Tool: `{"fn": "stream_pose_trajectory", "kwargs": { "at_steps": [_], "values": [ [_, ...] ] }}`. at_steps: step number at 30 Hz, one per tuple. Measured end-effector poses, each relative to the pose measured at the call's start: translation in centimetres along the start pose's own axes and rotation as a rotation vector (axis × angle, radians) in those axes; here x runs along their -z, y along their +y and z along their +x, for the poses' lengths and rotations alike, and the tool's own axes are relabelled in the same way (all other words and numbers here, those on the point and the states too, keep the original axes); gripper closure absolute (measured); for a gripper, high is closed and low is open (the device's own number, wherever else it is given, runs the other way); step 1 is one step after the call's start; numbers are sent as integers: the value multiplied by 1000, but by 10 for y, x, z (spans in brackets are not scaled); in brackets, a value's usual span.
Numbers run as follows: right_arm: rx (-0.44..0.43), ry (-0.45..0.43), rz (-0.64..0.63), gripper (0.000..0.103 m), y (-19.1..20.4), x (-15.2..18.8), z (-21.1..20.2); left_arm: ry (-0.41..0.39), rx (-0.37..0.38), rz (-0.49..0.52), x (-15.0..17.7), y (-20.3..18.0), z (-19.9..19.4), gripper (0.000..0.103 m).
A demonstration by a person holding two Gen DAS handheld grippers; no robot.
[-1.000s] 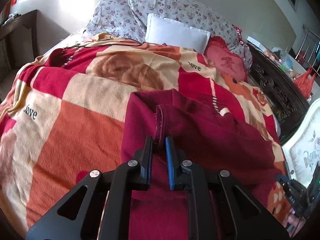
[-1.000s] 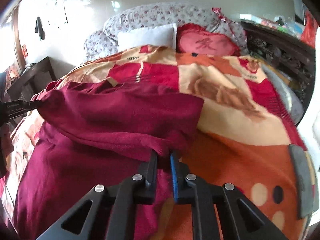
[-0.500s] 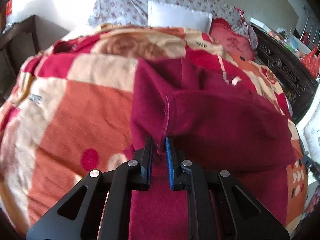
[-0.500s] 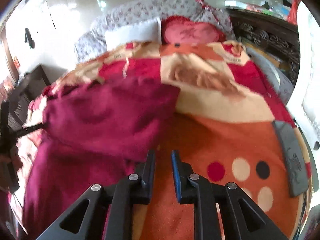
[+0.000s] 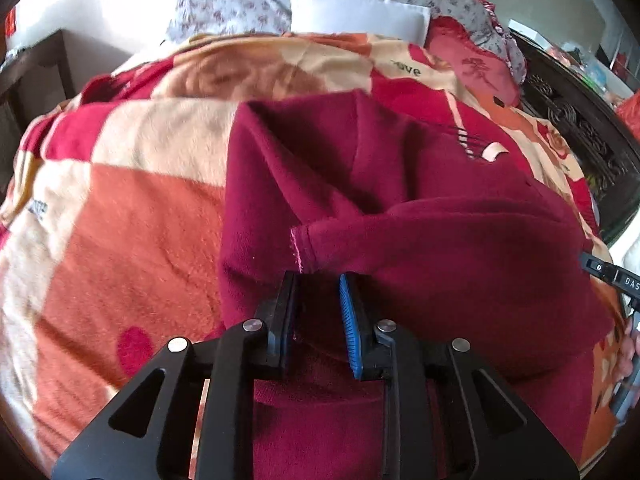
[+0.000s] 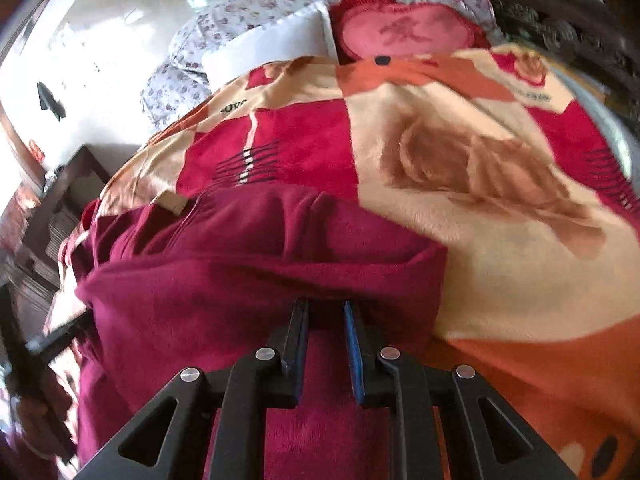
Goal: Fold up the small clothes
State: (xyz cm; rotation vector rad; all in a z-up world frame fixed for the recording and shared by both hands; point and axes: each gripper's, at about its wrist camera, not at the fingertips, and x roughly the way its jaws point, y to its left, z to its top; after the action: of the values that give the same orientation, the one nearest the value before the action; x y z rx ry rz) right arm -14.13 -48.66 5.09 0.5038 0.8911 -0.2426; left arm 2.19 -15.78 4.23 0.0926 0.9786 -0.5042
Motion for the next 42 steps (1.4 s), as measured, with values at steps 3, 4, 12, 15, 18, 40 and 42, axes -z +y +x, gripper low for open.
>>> {"fn": "stream_pose_trajectory", "kwargs": {
  "at_steps": [3, 4, 12, 15, 18, 40, 42],
  "values": [
    [5, -12, -11, 87, -2, 2, -17, -4, -4, 5, 0, -1, -2, 82],
    [27, -38, -18, 86, -2, 7, -31, -6, -4, 11, 1, -1, -3, 82],
    [26, 2, 23, 62, -12, 67, -61, -16, -14, 10, 3, -2, -2, 81],
    [143, 37, -8, 62, -13, 80, -44, -4, -7, -4, 2, -1, -4, 81],
    [130, 8, 63, 62, -18, 79, -57, 0, -9, 5, 2, 2, -14, 81],
    [130, -39, 1, 67, 26, 9, -22, -1, -53, 2, 4, 3, -11, 79],
    [117, -45, -20, 67, 31, 22, -39, 2, -52, 6, 5, 3, -14, 79]
  ]
}}
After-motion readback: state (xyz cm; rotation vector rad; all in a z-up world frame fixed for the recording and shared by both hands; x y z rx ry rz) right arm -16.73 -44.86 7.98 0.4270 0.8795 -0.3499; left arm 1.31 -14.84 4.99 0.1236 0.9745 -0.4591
